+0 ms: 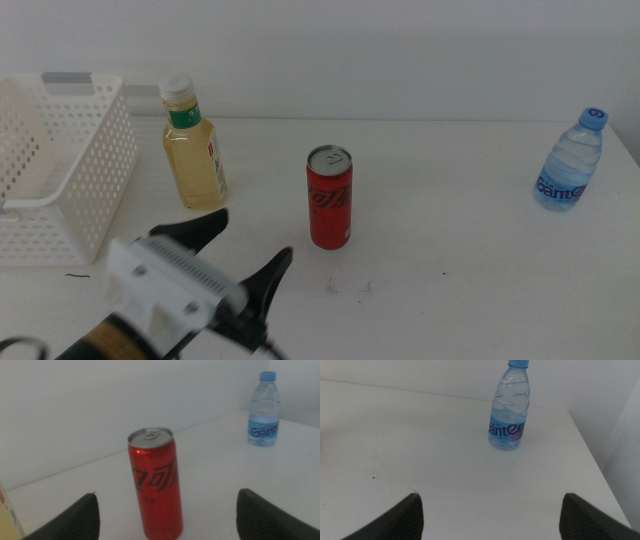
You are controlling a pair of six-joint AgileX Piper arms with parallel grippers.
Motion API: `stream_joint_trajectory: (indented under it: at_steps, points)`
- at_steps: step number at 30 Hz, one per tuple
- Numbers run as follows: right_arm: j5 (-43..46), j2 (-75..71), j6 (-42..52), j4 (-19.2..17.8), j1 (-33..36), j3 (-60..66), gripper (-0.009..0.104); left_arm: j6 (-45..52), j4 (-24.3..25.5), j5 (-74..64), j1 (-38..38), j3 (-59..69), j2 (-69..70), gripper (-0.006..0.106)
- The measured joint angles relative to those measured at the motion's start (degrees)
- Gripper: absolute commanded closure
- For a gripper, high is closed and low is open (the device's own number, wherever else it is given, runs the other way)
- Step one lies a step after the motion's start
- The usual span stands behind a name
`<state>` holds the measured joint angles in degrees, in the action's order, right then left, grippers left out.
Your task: Use arms to grab the bottles and put them into the dustbin to the left of the table.
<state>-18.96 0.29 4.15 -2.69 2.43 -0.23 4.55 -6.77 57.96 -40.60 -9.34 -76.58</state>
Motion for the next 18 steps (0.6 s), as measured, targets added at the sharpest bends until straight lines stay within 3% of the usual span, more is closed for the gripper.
stream_joint_trajectory:
  at_steps: [4,11,18]
  points:
    - [0.0,0.0,0.0,0.0,0.0,0.0,0.008,-2.4,1.22,3.25,2.22,-4.47,-8.58,0.007]
    - [0.0,0.0,0.0,0.0,0.0,0.0,0.008,-7.63,8.03,6.25,5.92,-13.91,-21.74,0.007]
    - [0.0,0.0,0.0,0.0,0.0,0.0,0.008,-8.67,9.52,6.38,6.28,-22.43,-30.74,0.007]
